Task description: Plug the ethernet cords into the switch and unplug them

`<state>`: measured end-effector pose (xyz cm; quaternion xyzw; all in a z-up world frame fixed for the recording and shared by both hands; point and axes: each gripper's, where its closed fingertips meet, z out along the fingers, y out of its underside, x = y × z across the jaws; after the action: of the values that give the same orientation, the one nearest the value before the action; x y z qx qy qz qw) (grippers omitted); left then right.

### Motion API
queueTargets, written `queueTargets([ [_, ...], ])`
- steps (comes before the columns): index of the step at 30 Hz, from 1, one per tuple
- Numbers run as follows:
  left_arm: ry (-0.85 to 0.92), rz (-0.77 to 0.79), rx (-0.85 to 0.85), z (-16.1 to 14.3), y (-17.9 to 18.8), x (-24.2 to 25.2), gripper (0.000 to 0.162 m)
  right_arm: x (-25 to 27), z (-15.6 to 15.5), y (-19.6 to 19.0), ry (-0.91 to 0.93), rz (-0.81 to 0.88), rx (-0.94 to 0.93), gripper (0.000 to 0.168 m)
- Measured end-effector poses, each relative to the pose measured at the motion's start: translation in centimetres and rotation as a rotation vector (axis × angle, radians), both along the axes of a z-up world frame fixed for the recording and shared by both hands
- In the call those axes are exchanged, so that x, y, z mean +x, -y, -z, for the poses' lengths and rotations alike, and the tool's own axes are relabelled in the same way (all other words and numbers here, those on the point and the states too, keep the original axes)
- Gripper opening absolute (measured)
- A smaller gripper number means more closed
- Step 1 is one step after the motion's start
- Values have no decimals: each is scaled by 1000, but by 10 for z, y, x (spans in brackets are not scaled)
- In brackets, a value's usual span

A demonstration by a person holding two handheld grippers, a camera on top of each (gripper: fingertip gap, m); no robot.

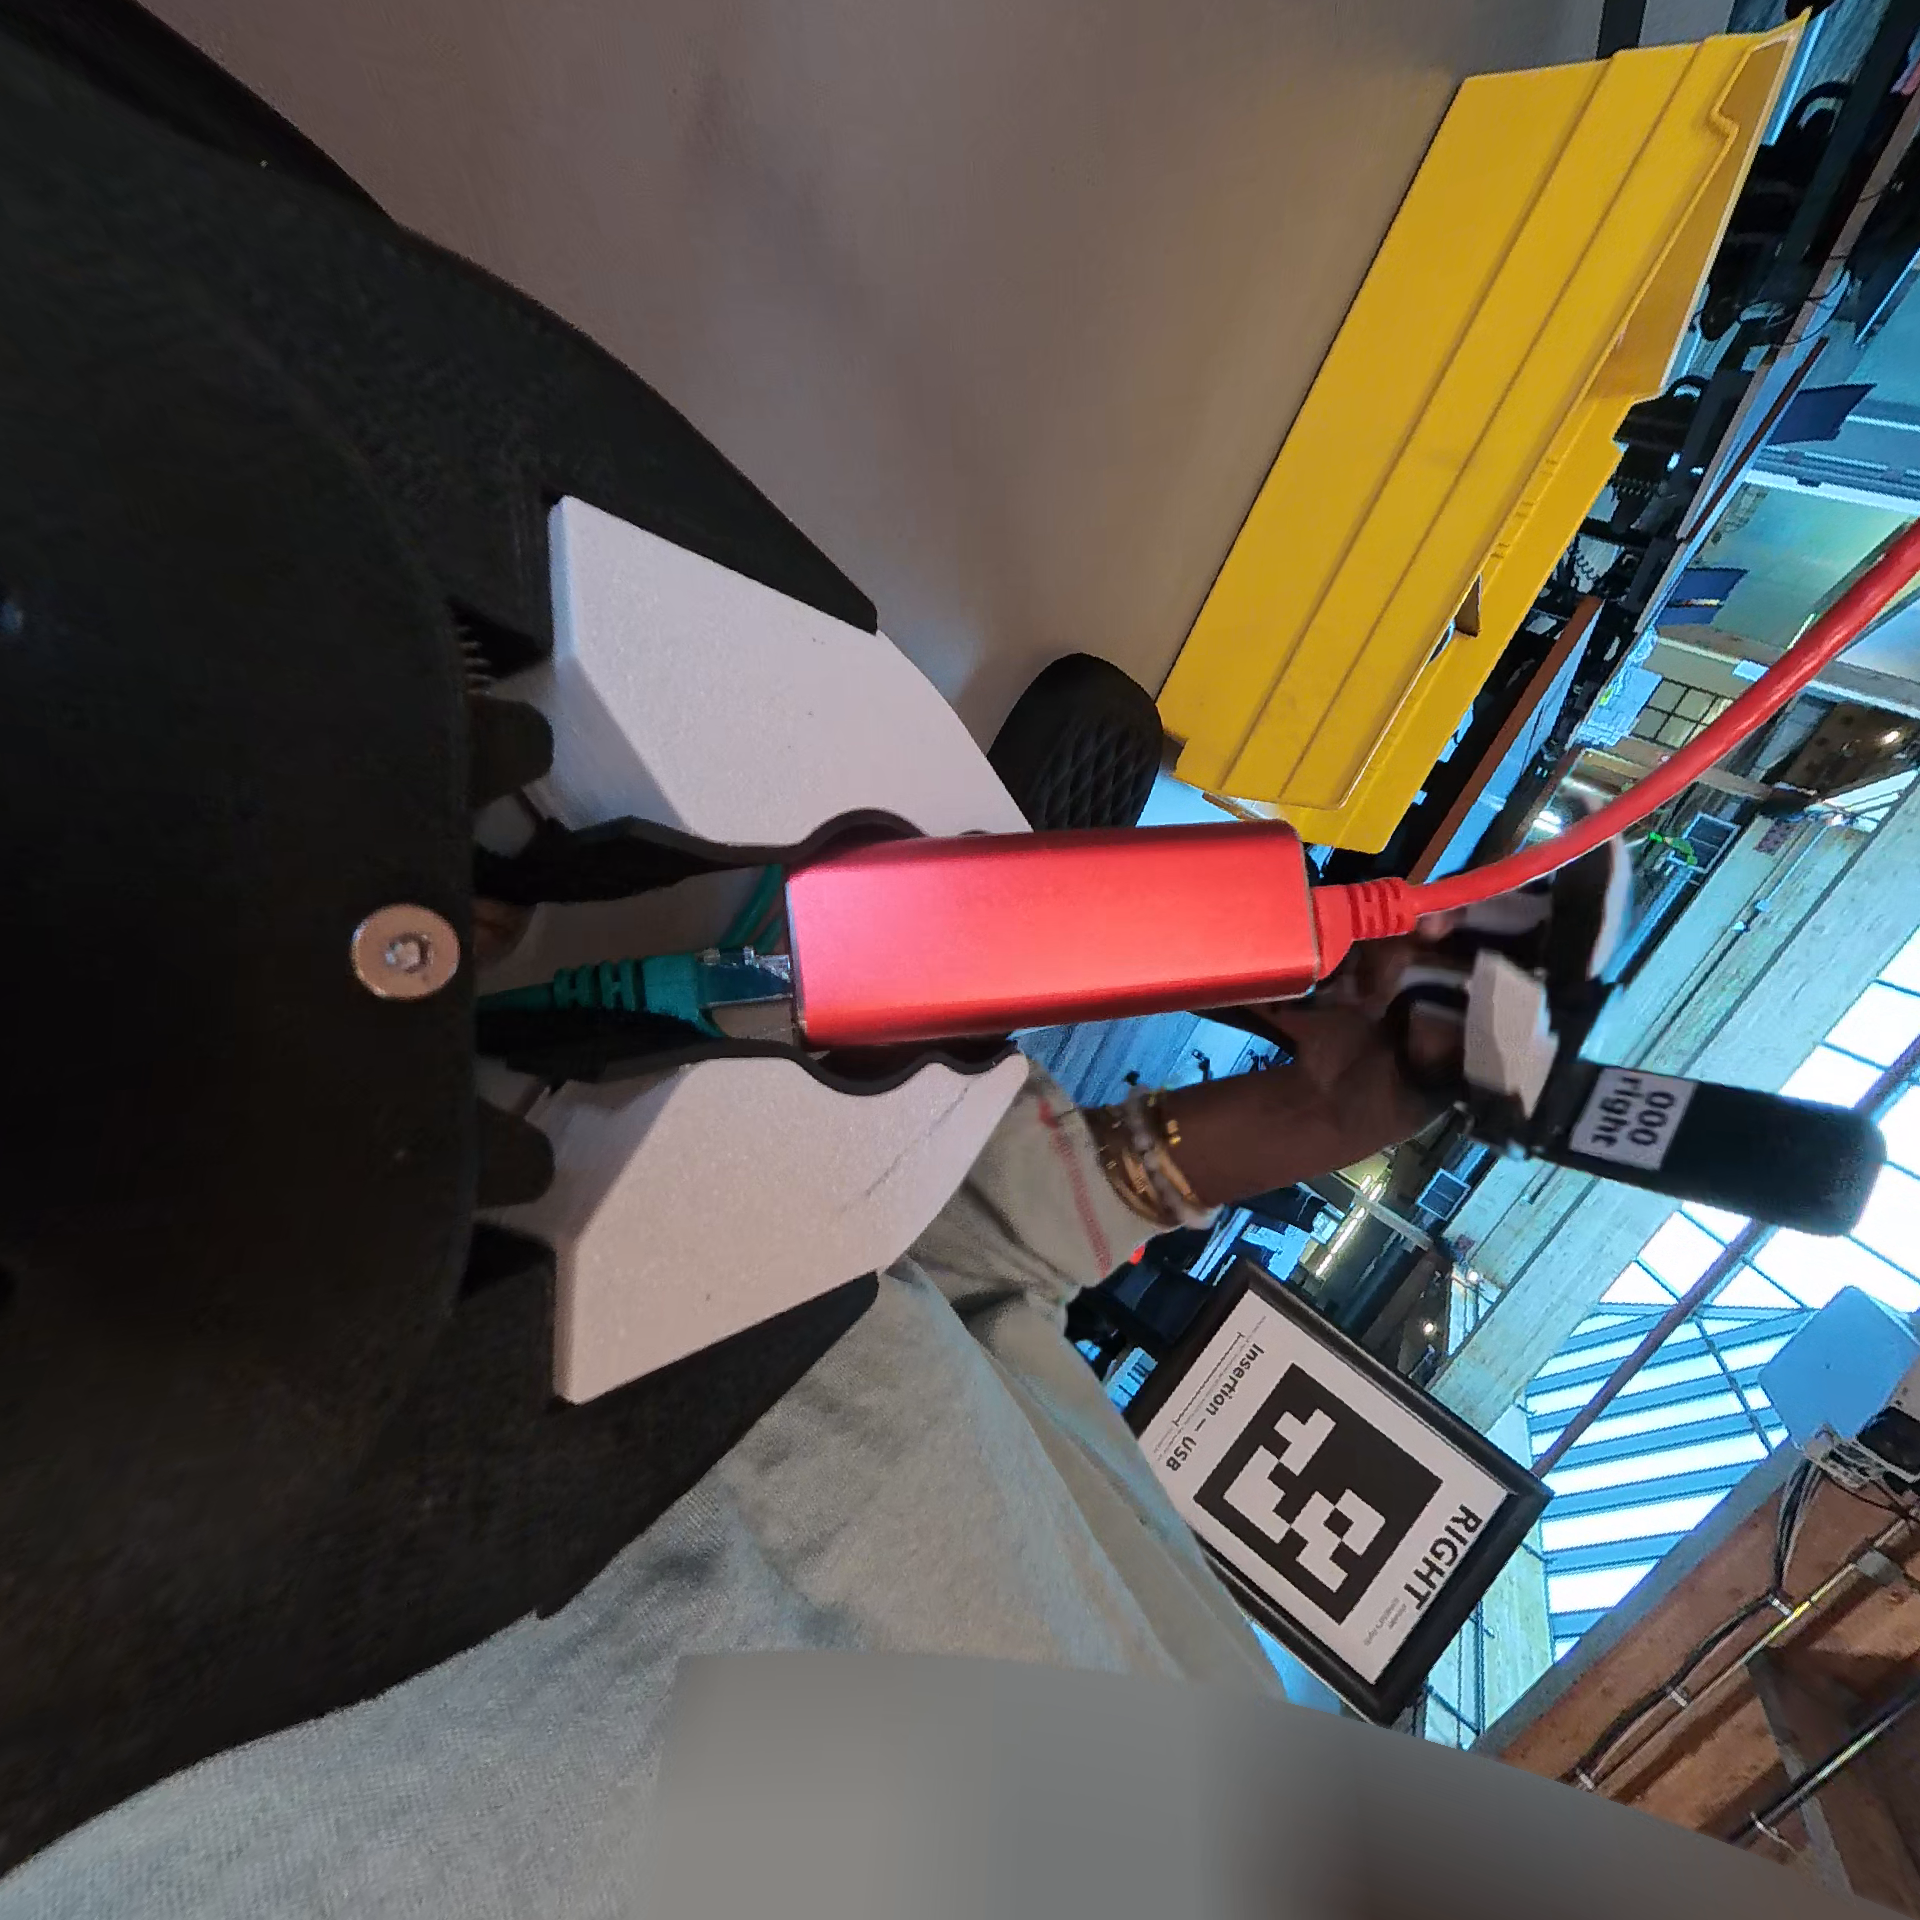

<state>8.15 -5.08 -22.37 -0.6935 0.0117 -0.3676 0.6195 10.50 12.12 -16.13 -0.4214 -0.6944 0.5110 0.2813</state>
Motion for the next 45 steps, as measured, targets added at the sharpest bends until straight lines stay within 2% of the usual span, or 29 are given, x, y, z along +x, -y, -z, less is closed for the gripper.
queueTargets([
  [3,-7,-4,-1,0,0,0,30,-4,-1,66,-24,-154,-285,56],
  [5,-14,-6,-1,0,0,1,30,-11,15,93,13,-187,-350,47],
  [7,-22,-6,-1,1,0,1,30,-20,28,113,12,-200,-373,38],
  [9,-27,-4,-5,1,0,2,30,-28,34,132,32,-241,-450,39],
  [12,-39,-2,-7,2,-1,3,30,-33,25,153,24,-342,-600,37],
  [14,-46,0,-13,3,-1,4,30,-38,22,158,15,-372,-632,31],
  [20,-75,13,-28,7,-2,8,30,-42,26,165,31,-436,-565,18],
  [27,-78,17,-30,7,-2,9,30,-41,26,167,20,-472,-542,18],
  [32,-104,8,-51,11,-4,9,30,-40,30,166,-19,-475,-447,15],
  [38,-151,-44,-102,19,-9,6,29,-43,37,160,-132,-365,-244,14],
  [45,-141,-28,-85,17,-7,8,29,-41,34,160,-280,-253,-214,14],
])
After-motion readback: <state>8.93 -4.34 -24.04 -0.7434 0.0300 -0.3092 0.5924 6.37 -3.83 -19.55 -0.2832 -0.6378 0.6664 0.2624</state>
